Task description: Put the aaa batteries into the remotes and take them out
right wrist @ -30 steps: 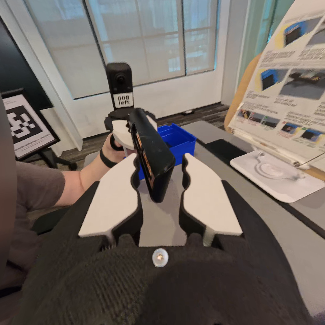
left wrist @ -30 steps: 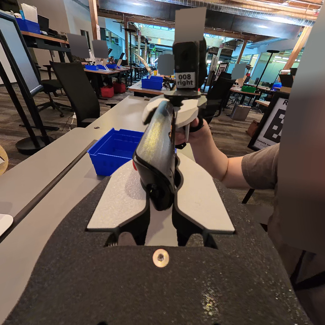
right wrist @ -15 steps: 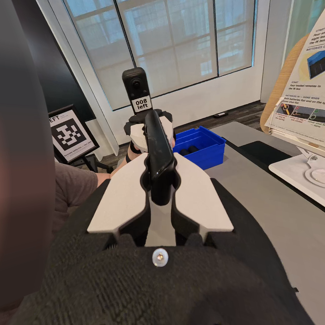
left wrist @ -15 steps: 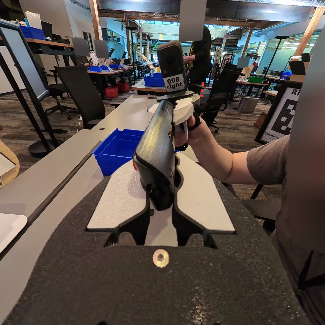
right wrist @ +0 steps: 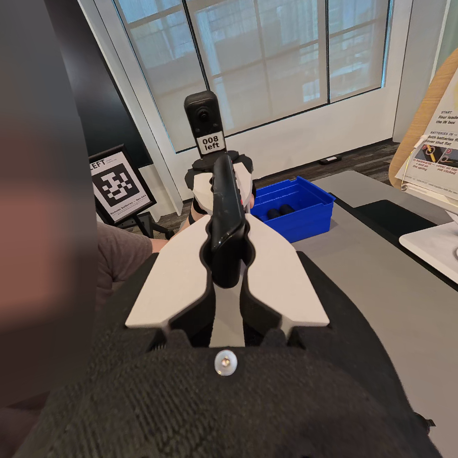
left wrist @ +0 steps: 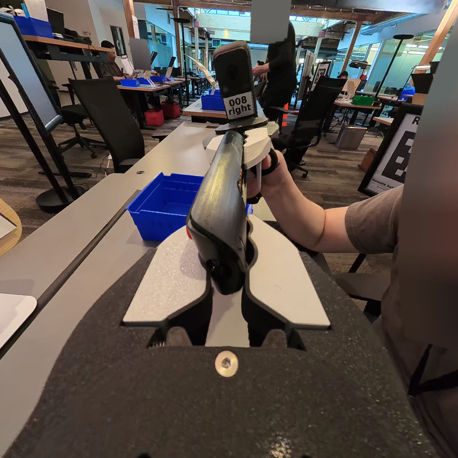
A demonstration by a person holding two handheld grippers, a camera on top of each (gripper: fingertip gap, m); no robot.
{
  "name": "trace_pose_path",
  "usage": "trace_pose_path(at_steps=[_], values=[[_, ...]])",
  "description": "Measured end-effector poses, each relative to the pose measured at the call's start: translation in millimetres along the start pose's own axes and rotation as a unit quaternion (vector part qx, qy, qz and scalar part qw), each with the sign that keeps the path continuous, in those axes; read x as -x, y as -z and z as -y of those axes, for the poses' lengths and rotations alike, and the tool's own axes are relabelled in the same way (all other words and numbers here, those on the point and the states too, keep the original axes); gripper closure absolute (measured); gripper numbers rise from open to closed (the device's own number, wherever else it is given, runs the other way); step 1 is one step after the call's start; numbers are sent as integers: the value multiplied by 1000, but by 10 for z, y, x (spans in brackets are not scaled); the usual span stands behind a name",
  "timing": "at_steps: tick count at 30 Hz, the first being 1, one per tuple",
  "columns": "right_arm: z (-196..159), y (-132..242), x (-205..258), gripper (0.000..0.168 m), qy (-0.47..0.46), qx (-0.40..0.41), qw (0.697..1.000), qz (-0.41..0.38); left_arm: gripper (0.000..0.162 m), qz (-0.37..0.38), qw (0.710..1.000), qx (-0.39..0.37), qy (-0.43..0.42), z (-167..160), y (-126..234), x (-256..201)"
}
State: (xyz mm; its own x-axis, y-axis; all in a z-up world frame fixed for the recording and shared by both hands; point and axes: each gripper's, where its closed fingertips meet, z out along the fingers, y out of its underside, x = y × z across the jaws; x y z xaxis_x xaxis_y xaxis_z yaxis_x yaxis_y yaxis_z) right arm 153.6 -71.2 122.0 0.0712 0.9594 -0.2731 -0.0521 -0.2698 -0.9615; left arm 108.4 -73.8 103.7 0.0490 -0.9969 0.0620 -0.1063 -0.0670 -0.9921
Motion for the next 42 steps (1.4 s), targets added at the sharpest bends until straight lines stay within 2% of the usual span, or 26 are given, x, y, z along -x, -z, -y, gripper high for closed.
trace_pose_path(at_steps=[10,15,24,34,42], values=[[-29,-16,-28,145,-6,6,1000,14,138,2,1000,2,1,-5,13,18],[97,38,-159,144,0,-40,998,-51,139,48,999,-4,-20,37,25,89],[88,39,-232,134,17,-35,993,-108,138,68,997,-2,-34,36,-4,104],[66,-54,-103,135,-30,-47,998,-42,138,55,997,1,-62,40,-23,32],[117,-53,40,140,-10,-48,999,-17,138,37,997,-11,-68,90,-12,-50]])
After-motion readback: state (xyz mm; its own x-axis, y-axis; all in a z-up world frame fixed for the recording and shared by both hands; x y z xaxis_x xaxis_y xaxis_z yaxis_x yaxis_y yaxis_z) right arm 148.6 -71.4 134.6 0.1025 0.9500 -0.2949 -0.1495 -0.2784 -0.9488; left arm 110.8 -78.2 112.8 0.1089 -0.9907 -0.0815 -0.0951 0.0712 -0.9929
